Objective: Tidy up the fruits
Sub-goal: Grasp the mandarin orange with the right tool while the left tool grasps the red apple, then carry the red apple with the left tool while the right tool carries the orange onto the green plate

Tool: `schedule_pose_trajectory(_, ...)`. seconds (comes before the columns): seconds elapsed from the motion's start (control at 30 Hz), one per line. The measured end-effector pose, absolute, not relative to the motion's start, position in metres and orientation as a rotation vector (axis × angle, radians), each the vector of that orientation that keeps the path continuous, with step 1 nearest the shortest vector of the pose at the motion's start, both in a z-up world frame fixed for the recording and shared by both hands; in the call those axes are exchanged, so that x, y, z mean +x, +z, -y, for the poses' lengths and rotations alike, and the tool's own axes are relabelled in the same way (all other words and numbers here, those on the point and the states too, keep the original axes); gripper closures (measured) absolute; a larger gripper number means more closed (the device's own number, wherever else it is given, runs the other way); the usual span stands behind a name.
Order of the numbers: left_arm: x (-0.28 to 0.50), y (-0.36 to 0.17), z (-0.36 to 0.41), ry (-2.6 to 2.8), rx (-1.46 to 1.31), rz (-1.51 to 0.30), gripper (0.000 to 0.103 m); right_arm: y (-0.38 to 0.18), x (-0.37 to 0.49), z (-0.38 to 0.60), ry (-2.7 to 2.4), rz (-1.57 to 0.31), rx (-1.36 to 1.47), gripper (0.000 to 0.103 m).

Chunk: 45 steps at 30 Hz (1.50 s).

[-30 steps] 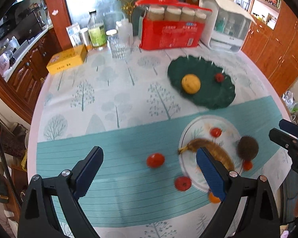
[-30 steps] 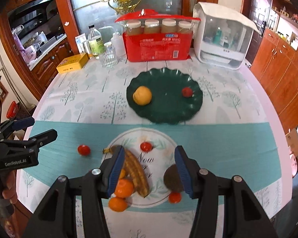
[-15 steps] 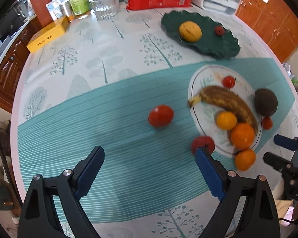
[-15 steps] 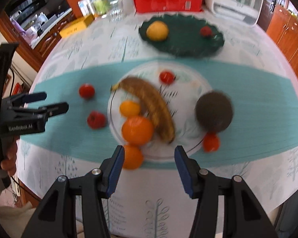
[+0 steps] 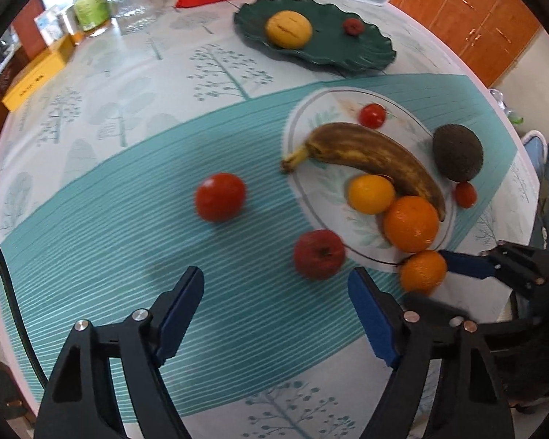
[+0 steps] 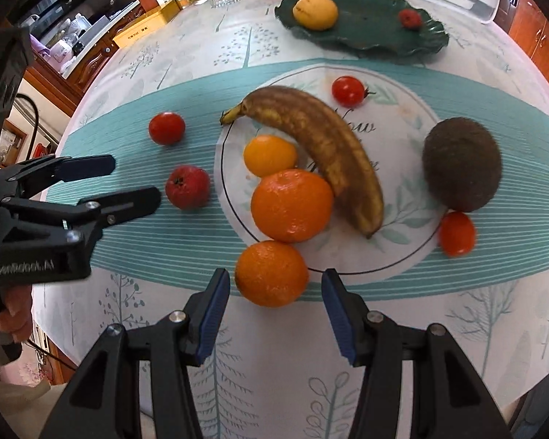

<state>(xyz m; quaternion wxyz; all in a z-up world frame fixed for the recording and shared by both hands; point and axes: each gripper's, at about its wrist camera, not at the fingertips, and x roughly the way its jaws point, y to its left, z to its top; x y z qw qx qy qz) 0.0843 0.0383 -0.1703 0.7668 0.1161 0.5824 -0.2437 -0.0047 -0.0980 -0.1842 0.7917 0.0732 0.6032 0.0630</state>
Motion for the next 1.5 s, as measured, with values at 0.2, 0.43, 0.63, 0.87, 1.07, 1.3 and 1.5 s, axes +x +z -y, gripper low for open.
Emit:
schedule_pose_trajectory(0.2,0.087,-0.181,-0.022,-0.558,0.24,-1.292,0.034,-0.188,-0.004,0.099,0.146,-1.285,0.169,0.062)
schedule_pose_trajectory(0.43,0.09,-0.192,-0.011,-0.564,0.228,-1.321,0.054,-0.187,-0.016,0.116,0.115,-1.282,0.177,0.063)
schedule_pose_trajectory(0.63,0.09,-0.193,-0.006,-0.556,0.231,-1.304,0.07,-0.184,-0.02,0.129,0.083,-1.276,0.179,0.063)
schedule_pose_trajectory(0.87,0.082,-0.19,-0.008,-0.555,0.216,-1.281,0.071,-0.176,-0.022,0.136,0.076,-1.258,0.179,0.063)
schedule_pose_trajectory(1.07,0.075,-0.174,-0.013,-0.549,0.205,-1.269,0.071,-0.163,-0.022,0.137,0.078,-1.238,0.163,0.063)
schedule_pose_trajectory(1.3,0.075,-0.139,-0.014,-0.548,0.168,-1.226,0.071,-0.136,-0.019,0.146,0.076,-1.191,0.147,0.063)
schedule_pose_trajectory(1.5,0.077,-0.114,-0.006,-0.547,0.148,-1.187,0.071,-0.11,-0.01,0.153,0.08,-1.143,0.13,0.063)
